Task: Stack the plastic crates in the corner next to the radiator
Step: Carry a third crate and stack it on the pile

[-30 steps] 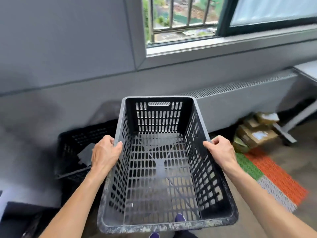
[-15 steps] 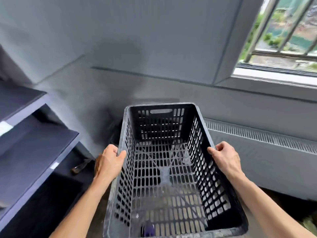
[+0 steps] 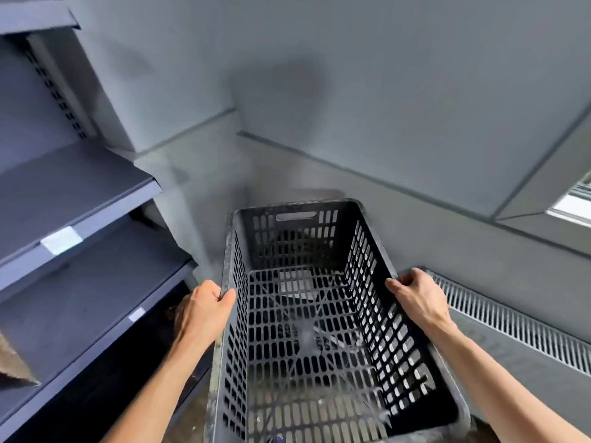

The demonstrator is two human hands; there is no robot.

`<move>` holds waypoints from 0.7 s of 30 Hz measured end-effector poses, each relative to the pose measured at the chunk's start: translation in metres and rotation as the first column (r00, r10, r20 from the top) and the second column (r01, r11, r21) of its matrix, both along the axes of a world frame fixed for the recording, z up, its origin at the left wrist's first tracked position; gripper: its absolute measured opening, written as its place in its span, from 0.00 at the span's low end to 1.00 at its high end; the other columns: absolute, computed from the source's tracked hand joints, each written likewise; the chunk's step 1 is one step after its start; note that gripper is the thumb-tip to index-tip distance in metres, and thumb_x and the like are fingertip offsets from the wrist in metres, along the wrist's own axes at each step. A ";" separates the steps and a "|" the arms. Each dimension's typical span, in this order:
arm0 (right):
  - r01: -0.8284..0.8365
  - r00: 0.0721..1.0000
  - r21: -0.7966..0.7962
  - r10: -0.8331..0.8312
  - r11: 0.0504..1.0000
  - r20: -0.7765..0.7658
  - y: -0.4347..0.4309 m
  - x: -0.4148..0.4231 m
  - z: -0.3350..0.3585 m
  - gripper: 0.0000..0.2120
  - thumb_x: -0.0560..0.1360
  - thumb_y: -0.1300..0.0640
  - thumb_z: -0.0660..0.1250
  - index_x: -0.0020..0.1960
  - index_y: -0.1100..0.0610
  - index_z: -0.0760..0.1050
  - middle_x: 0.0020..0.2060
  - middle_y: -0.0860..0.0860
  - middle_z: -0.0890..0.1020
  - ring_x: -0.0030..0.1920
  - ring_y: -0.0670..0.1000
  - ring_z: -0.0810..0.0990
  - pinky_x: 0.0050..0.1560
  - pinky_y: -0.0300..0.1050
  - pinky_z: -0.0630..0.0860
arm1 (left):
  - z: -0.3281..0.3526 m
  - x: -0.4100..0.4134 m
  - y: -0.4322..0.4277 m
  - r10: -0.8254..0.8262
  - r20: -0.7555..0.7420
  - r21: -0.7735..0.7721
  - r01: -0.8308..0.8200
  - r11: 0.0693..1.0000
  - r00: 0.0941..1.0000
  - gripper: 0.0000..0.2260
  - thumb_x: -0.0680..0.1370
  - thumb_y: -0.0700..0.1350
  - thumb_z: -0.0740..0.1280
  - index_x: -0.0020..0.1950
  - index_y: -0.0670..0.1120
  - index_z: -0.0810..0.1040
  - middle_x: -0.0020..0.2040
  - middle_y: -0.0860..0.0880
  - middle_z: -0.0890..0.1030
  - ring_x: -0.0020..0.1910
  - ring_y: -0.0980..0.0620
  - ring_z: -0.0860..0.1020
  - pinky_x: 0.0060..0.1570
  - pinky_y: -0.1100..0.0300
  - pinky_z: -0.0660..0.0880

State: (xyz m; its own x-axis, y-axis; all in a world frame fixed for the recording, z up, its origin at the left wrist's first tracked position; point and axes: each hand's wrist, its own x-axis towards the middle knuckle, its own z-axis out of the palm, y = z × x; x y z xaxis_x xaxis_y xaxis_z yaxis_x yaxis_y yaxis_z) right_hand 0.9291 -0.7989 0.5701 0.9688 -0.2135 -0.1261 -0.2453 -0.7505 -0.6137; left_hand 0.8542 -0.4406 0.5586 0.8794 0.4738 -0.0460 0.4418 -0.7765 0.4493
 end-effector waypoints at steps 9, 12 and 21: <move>-0.136 0.990 -0.075 0.132 0.988 -0.054 0.030 0.089 0.000 0.12 0.75 0.48 0.67 0.43 0.57 0.76 0.33 0.51 0.80 0.35 0.54 0.78 0.37 0.46 0.71 | -0.010 0.039 0.018 0.068 -0.029 -0.021 -0.068 0.997 0.997 0.22 0.77 0.53 0.65 0.31 0.48 0.57 0.23 0.53 0.56 0.21 0.51 0.58 0.26 0.59 0.54; -0.187 0.981 -0.094 0.180 0.978 -0.076 0.033 0.121 -0.008 0.13 0.74 0.49 0.67 0.42 0.59 0.76 0.32 0.52 0.80 0.35 0.56 0.78 0.37 0.47 0.70 | -0.017 0.051 0.013 0.126 -0.056 -0.017 -0.127 0.992 0.990 0.21 0.77 0.53 0.64 0.31 0.48 0.58 0.23 0.52 0.59 0.22 0.50 0.60 0.27 0.59 0.56; -0.459 0.883 -0.107 0.439 0.882 -0.165 0.029 0.236 -0.033 0.13 0.74 0.49 0.64 0.37 0.58 0.73 0.31 0.54 0.80 0.32 0.56 0.78 0.31 0.44 0.69 | -0.049 0.082 -0.037 0.393 -0.119 -0.058 -0.402 0.914 0.912 0.19 0.76 0.59 0.61 0.32 0.48 0.64 0.25 0.52 0.70 0.27 0.48 0.77 0.32 0.58 0.72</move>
State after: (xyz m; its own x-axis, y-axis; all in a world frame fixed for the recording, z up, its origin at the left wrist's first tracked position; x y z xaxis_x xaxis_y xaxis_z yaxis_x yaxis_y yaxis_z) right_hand 1.1654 -0.7700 0.5373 0.9411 0.2158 -0.2604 0.0675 -0.8743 -0.4806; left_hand 0.9363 -0.4771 0.5095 0.6075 0.7741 -0.1781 0.7535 -0.4906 0.4377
